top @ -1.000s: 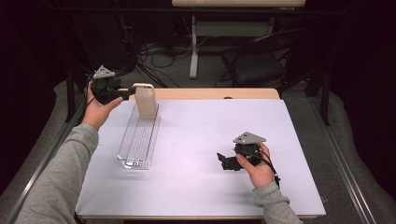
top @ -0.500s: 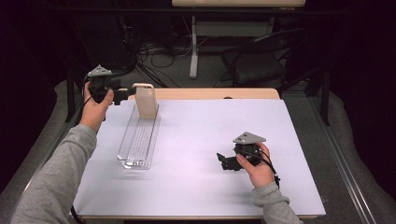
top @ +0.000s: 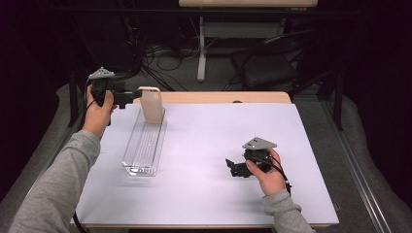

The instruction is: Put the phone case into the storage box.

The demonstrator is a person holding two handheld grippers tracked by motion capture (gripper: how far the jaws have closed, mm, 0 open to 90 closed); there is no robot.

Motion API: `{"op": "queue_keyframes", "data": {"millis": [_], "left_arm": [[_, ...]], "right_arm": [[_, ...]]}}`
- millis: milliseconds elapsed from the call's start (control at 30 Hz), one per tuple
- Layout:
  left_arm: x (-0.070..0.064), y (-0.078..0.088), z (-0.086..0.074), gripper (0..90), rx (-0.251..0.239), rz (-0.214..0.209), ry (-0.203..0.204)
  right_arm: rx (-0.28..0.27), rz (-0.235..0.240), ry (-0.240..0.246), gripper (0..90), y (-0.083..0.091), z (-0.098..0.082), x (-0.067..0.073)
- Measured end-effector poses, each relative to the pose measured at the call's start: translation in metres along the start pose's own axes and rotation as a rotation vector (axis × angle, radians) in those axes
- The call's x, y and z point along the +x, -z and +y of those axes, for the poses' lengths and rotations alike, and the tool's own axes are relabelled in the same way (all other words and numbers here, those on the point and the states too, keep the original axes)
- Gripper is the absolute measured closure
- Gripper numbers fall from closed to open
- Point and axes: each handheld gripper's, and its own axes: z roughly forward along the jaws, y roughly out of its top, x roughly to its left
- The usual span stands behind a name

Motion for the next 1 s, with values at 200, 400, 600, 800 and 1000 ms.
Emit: {"op": "queue_keyframes", "data": {"millis": [200, 400, 600, 800, 1000], "left_arm": [[-0.003, 0.0, -0.001, 16.0, 0.033, -0.002, -0.012], [-0.006, 0.006, 0.0, 15.9, 0.037, -0.007, -0.007], [-0.01, 0.019, 0.002, 15.9, 0.044, -0.007, 0.005], [-0.02, 0.031, 0.003, 16.0, 0.067, -0.033, -0.001], [-0.031, 0.038, 0.001, 16.0, 0.063, -0.051, -0.002]], "right_arm": [[-0.006, 0.001, -0.002, 0.0, 0.001, 0.001, -0.001], [-0.008, -0.008, 0.016, 0.0, 0.006, 0.002, -0.004], [-0.018, 0.003, 0.03, 0.0, 0.013, 0.006, -0.009], [-0.03, 0.027, 0.039, 0.0, 0.018, 0.011, -0.011], [-0.035, 0.03, 0.042, 0.0, 0.022, 0.011, -0.013]]}}
